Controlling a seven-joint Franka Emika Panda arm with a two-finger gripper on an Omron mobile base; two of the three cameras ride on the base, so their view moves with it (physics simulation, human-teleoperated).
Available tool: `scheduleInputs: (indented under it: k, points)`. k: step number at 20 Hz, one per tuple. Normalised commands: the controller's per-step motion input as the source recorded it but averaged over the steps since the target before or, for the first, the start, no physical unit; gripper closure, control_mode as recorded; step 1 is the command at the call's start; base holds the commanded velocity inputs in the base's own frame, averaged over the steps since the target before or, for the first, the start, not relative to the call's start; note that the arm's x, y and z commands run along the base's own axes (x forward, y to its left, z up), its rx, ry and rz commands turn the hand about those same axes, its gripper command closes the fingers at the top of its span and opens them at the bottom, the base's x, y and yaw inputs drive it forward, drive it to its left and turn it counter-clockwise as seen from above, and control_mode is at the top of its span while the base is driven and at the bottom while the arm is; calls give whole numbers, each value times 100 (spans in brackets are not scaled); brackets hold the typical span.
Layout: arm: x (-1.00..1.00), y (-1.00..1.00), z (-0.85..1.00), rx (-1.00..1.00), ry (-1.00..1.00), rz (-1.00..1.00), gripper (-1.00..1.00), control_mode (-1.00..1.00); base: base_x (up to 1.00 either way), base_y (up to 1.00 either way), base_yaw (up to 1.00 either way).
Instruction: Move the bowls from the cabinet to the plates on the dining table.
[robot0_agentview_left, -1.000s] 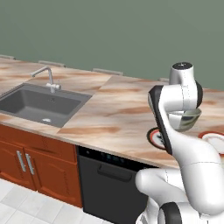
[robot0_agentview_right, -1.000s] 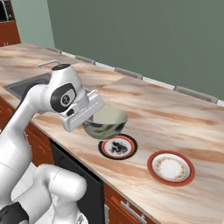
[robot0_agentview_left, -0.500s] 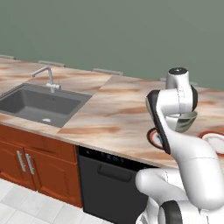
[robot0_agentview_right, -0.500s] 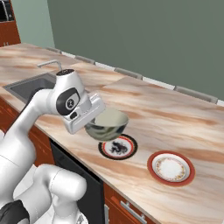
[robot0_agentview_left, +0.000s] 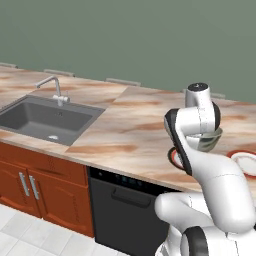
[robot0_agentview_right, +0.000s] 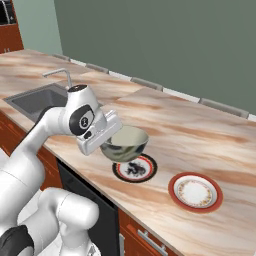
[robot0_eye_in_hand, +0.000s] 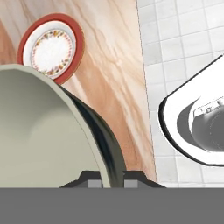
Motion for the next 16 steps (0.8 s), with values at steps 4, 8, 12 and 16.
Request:
scheduleInputs:
  k: [4, 8, 12, 16]
  points:
    - [23, 0, -16, -1, 0, 0, 100, -100, 0, 0, 0]
    - [22, 0, -18, 0, 0, 0, 100, -100, 0, 0, 0]
    - [14, -1, -16, 0, 0, 0, 100, -100, 0, 0, 0]
    - [13, -1, -16, -1, 0, 0, 100, -100, 0, 0, 0]
